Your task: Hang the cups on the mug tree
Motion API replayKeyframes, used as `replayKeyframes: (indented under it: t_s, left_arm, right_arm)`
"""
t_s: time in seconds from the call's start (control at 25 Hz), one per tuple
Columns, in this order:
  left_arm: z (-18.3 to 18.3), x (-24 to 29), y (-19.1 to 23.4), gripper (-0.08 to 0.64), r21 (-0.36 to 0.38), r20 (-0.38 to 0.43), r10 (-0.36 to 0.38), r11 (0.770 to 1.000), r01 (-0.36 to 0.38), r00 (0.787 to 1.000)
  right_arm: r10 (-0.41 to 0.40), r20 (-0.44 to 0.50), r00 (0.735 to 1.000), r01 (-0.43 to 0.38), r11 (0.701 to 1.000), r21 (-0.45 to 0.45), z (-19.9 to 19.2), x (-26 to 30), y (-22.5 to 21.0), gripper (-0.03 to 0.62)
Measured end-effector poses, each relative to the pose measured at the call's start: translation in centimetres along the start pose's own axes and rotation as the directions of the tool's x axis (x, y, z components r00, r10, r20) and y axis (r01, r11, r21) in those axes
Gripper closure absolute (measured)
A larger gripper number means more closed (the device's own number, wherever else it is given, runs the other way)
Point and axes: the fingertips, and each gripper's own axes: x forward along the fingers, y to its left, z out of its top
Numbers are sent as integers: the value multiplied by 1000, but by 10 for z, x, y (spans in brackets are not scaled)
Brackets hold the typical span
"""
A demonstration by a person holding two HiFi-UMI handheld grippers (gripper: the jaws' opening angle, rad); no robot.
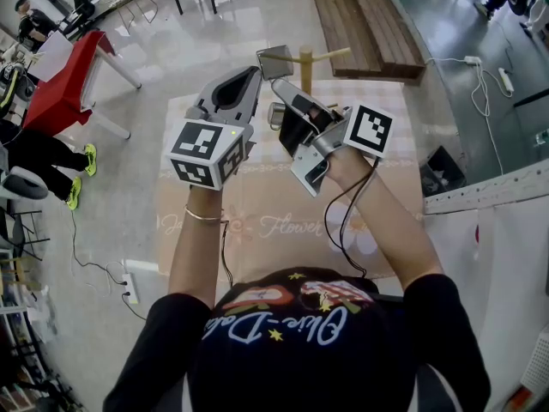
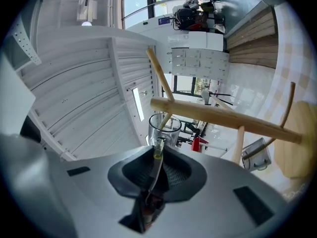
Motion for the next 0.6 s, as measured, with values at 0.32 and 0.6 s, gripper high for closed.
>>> replayKeyframes:
  t_s: [0.32, 0.6]
  left_arm:
    - [1, 1, 0, 551, 7, -1, -2, 1000, 2, 1000]
    - [0, 3, -1, 551, 16, -1, -8, 1000, 8, 1000]
  right_arm:
    - [27, 30, 999, -29, 998, 47, 2, -2, 2, 532]
    - [42, 30, 999, -44, 997, 67, -1, -4, 1, 537]
